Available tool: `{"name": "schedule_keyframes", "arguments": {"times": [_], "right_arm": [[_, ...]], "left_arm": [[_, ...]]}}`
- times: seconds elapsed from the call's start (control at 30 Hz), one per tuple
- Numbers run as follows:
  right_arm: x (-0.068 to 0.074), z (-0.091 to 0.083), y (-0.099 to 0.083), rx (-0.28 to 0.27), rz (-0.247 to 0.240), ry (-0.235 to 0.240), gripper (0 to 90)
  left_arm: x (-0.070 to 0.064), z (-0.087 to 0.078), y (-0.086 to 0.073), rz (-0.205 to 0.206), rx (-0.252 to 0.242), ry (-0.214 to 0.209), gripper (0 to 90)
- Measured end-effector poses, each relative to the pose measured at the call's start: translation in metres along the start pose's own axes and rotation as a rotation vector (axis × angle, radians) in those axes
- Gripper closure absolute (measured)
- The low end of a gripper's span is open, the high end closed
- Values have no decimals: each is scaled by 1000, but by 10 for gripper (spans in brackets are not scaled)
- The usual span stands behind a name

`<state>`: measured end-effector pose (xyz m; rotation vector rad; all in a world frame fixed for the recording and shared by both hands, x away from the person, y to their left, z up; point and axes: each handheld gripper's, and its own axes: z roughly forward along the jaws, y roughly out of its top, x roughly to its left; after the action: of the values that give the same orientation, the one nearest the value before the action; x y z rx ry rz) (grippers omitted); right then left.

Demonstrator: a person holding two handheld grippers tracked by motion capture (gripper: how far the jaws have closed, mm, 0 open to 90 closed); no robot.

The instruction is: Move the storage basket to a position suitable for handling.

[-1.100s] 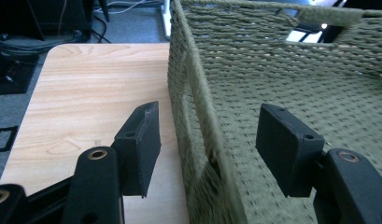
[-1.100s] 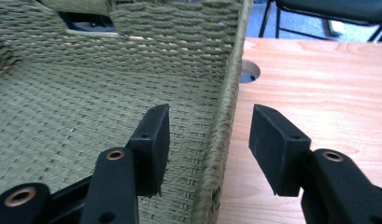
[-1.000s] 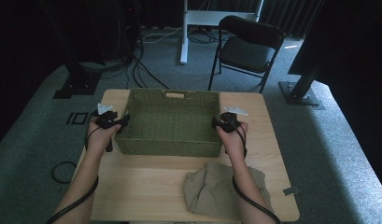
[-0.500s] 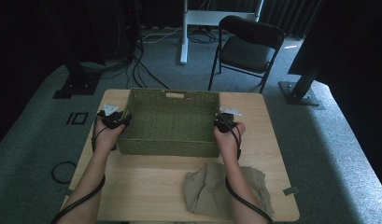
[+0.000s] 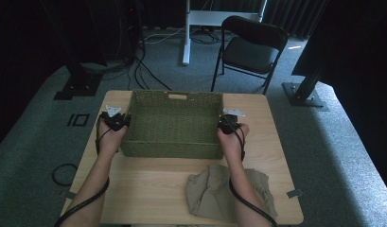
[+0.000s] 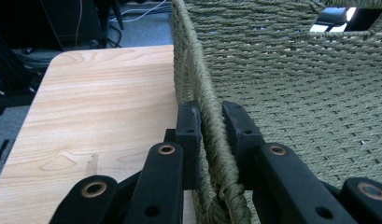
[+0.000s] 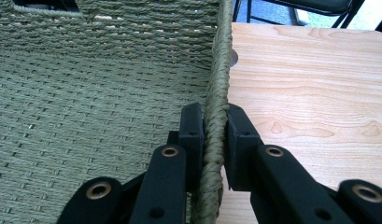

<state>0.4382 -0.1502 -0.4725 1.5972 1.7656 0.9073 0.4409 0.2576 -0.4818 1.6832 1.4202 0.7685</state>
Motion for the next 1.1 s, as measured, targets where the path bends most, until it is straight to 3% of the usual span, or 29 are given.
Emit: {"name": "schedule_keyframes", "arguments": {"times": [0.37, 0.57, 1.1], "right_arm": [[-13, 0, 1, 3, 4, 5, 794], [-24, -1, 1, 7, 0, -2, 794], [-53, -1, 3, 20, 15, 8, 793]], "left_arm": [[-13, 2, 2, 20, 9, 13, 790], [-26, 6, 4, 25, 16, 9, 790], [-51, 14, 8, 12, 20, -11, 788]]}}
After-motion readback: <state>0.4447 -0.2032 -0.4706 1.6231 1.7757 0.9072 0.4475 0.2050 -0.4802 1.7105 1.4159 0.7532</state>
